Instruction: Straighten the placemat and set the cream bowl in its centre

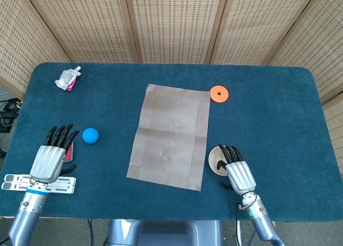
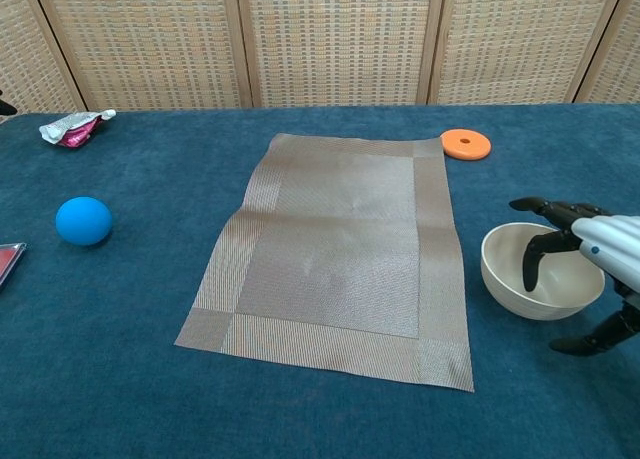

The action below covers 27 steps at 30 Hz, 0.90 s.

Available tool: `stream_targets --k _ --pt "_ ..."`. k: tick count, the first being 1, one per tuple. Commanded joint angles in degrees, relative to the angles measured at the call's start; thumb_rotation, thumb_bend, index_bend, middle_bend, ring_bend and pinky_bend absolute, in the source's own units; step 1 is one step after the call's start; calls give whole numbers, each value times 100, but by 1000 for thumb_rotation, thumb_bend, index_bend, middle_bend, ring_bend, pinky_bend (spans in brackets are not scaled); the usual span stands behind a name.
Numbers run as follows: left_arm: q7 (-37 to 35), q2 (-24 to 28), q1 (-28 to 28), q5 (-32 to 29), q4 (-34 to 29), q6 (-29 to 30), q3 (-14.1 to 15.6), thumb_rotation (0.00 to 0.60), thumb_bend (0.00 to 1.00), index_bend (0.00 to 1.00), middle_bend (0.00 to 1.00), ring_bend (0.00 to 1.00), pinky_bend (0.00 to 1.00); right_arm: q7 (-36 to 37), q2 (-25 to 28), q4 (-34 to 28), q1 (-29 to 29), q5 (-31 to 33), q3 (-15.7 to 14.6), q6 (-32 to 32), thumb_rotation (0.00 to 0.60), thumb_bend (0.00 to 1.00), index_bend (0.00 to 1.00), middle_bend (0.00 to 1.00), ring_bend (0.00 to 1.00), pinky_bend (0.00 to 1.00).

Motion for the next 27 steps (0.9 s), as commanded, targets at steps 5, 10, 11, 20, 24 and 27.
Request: stream_targets --k 5,10,11,20,24,27 --pt "-14 -5 20 15 7 -47 -31 600 123 95 0 0 0 122 -184 381 111 200 123 -170 600 251 599 108 0 50" --pt "-51 -22 30 37 25 -79 -56 600 123 95 0 0 0 264 -300 691 143 246 157 -187 600 330 664 145 0 73" --pt "-63 -30 30 37 35 -94 -61 600 123 95 0 0 0 300 -325 755 145 244 162 -171 600 352 682 152 0 75" --pt "-122 -61 54 103 76 -114 -87 600 123 95 0 0 0 432 -439 1040 157 178 191 -11 600 424 782 192 0 81" --pt "-178 -72 70 124 108 -106 -111 600 122 95 0 0 0 445 -436 1108 179 205 237 8 600 423 797 207 0 84" --pt "-178 -84 74 125 136 -123 -125 600 123 95 0 0 0 465 -408 1165 221 246 304 -10 600 424 801 223 0 85"
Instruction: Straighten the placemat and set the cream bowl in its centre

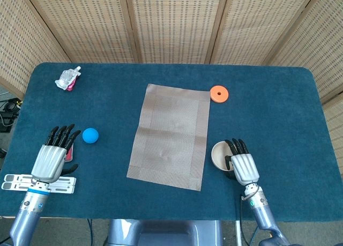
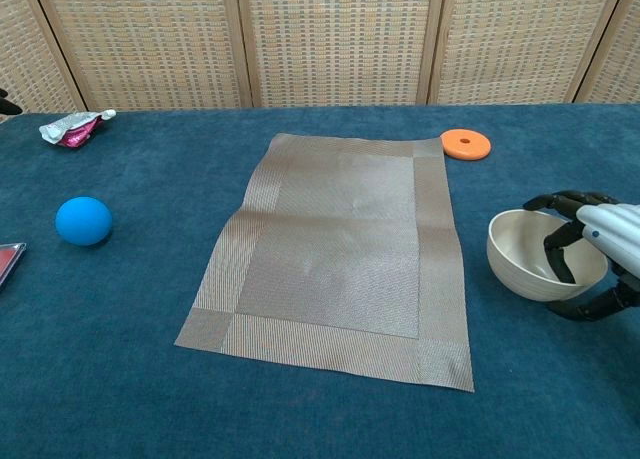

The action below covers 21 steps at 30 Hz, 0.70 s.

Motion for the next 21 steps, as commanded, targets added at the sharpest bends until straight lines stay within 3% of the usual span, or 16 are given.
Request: stream_targets --k 1,14,21 --pt "7 -11 5 3 18 -9 -8 600 123 95 0 0 0 8 29 42 37 40 62 -14 600 424 802 227 0 86" --pt "27 -123 11 -63 203 -59 -113 600 125 95 0 0 0 32 321 360 534 550 710 -485 600 424 809 230 0 89" --pt "43 -192 -31 -231 331 -221 -177 600 125 95 0 0 0 67 292 1048 1064 1147 1193 -1237 600 424 808 227 0 89"
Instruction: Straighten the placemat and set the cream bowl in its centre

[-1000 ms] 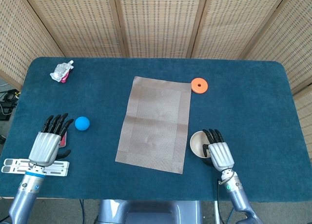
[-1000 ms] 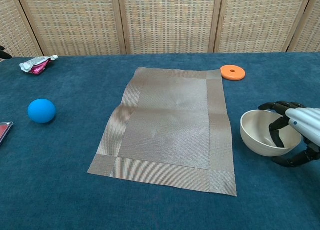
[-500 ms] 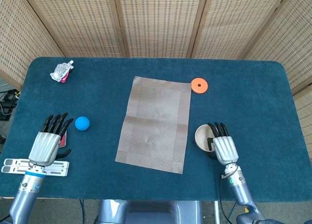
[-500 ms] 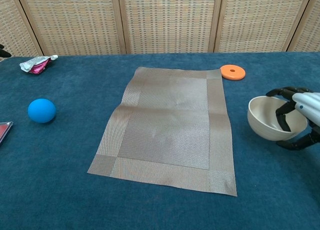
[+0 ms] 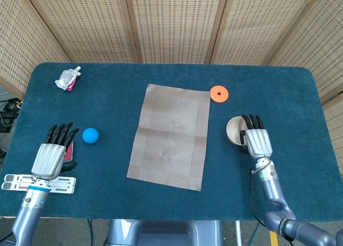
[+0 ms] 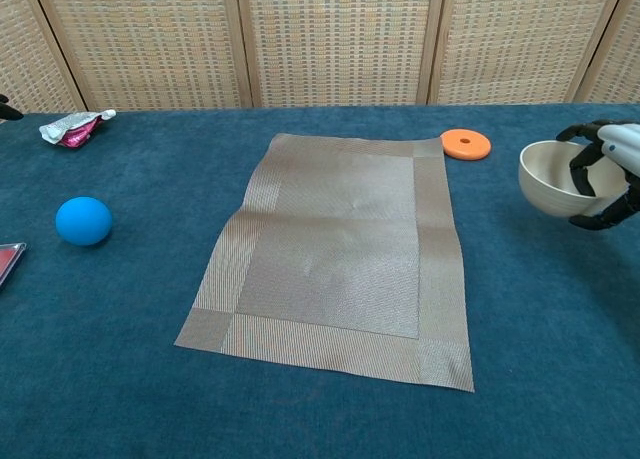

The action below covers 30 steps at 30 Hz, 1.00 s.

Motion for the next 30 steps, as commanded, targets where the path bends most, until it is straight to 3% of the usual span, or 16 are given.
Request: stream_targets --k 1,14,16,19,25,30 --pt "16 -40 -22 -73 60 -72 -26 600 125 95 0 0 0 69 -58 494 358 338 279 -459 600 424 808 227 0 89" --pt "-34 -43 -13 -115 90 -86 -77 600 125 95 0 0 0 220 -625 2378 1004 886 510 -1284 600 409 797 223 0 87" --pt "-45 -41 -12 -111 86 -93 -75 600 125 95 0 0 0 255 -674 2522 1030 928 515 -1346 600 391 740 188 0 68" --pt "-66 -36 -16 -103 87 -110 -73 600 125 95 0 0 0 210 -694 2663 1041 1019 456 -1606 600 338 575 78 0 8" --pt "-70 -25 -15 -122 92 -159 -65 600 125 95 0 0 0 -188 -439 2120 829 1262 355 -1627 600 294 457 5 0 0" --pt "-104 43 23 -37 0 -72 -59 600 125 95 0 0 0 -889 154 878 454 1508 225 -1194 600 265 302 0 0 0"
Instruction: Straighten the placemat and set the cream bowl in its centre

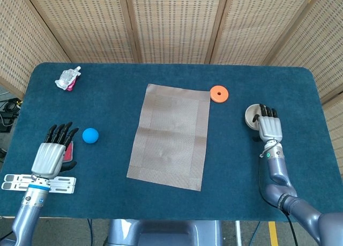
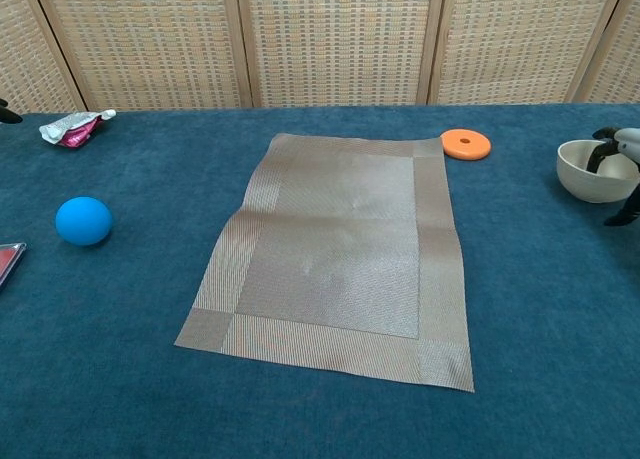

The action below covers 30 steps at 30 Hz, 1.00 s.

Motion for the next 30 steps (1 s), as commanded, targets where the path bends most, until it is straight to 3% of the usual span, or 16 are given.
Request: stream_targets --k 1,5,7,13,20,30 --pt "-16 40 19 46 -47 42 3 600 124 95 0 0 0 -700 665 -1378 -444 140 -178 645 600 259 279 0 0 0" --pt "-25 77 38 80 -91 81 1 600 125 95 0 0 0 -1074 1121 -2629 -731 -73 -312 1370 600 248 250 0 0 0" --pt "-8 101 52 108 -134 96 18 600 125 94 0 0 0 -1507 1383 -3597 -836 -435 -484 1854 600 245 238 0 0 0" --pt "-4 153 71 202 -219 99 68 600 124 91 0 0 0 -2309 1532 -5247 -806 -847 -797 2211 600 230 217 0 0 0" --pt "-116 187 75 188 -187 56 59 600 125 90 0 0 0 -2444 1076 -5554 -707 -1101 -1109 2185 600 204 174 0 0 0" --pt "-210 207 52 134 -145 -54 42 600 125 90 0 0 0 -2411 129 -5112 -580 -1047 -1351 2026 600 147 79 0 0 0"
